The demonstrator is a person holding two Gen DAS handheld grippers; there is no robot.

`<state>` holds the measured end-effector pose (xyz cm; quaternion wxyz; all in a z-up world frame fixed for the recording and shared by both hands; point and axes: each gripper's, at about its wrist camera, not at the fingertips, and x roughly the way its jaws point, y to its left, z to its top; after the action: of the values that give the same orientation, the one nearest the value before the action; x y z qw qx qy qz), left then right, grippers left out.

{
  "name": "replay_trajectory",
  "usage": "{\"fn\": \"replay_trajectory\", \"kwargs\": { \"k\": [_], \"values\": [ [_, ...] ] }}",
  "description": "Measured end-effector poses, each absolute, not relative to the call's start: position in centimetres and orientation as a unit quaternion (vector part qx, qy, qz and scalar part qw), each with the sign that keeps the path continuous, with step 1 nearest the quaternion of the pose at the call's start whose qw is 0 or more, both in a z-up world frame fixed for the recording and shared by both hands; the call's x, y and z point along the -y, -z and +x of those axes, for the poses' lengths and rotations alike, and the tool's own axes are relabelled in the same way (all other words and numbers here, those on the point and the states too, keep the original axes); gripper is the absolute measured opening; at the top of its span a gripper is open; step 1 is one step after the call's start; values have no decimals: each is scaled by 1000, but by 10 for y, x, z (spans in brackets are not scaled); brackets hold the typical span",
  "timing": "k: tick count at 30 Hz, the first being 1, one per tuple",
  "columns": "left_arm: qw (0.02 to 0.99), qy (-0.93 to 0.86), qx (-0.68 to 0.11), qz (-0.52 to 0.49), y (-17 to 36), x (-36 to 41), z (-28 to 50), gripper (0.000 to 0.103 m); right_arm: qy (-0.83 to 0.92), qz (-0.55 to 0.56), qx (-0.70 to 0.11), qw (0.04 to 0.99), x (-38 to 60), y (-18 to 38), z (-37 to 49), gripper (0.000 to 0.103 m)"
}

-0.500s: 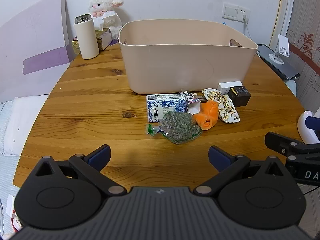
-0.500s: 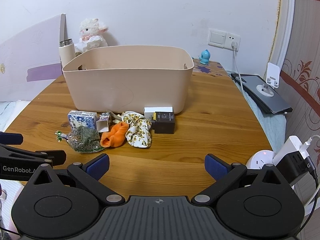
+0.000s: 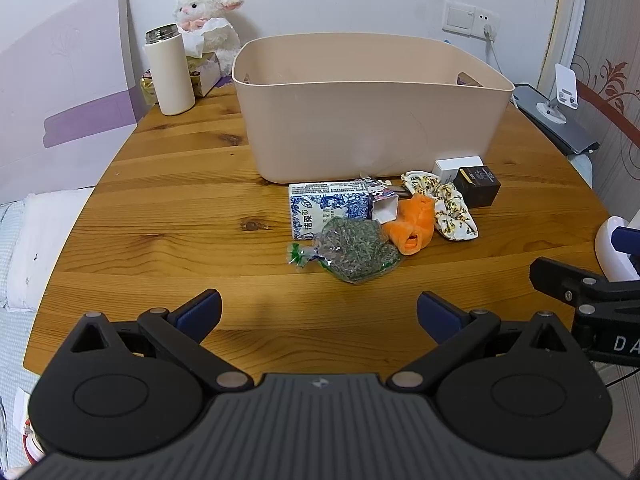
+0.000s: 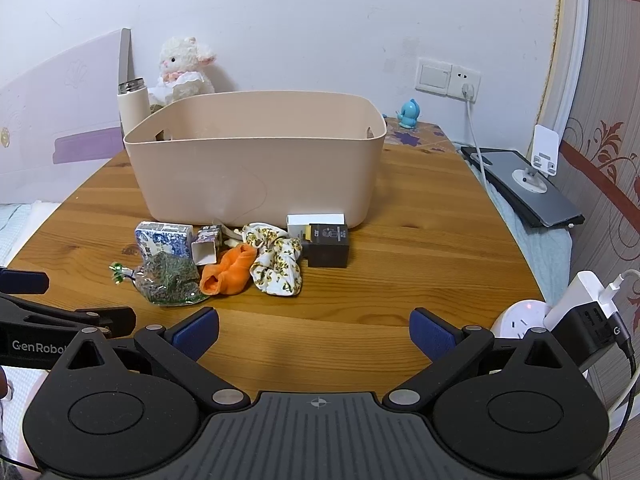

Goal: Organize objects
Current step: 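Approach the pile of items with both tools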

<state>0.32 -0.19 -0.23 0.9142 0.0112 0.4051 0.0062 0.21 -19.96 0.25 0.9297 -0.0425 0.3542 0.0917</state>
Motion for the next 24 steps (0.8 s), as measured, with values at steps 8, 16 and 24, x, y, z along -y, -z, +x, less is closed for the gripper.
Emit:
{"fn": "replay_trajectory", "kwargs": {
  "k": [8, 16, 24],
  "values": [
    [913, -7, -407, 12, 3, 3, 5, 103, -92, -43, -355, 929, 200, -1, 3, 103],
    [912, -7, -409, 11, 4, 1, 7, 103, -92, -44, -361, 927, 198, 1, 7, 103],
    [910, -9, -414, 6, 8, -2, 15, 103, -92, -46, -370, 923, 195, 4, 15, 103]
  ]
}}
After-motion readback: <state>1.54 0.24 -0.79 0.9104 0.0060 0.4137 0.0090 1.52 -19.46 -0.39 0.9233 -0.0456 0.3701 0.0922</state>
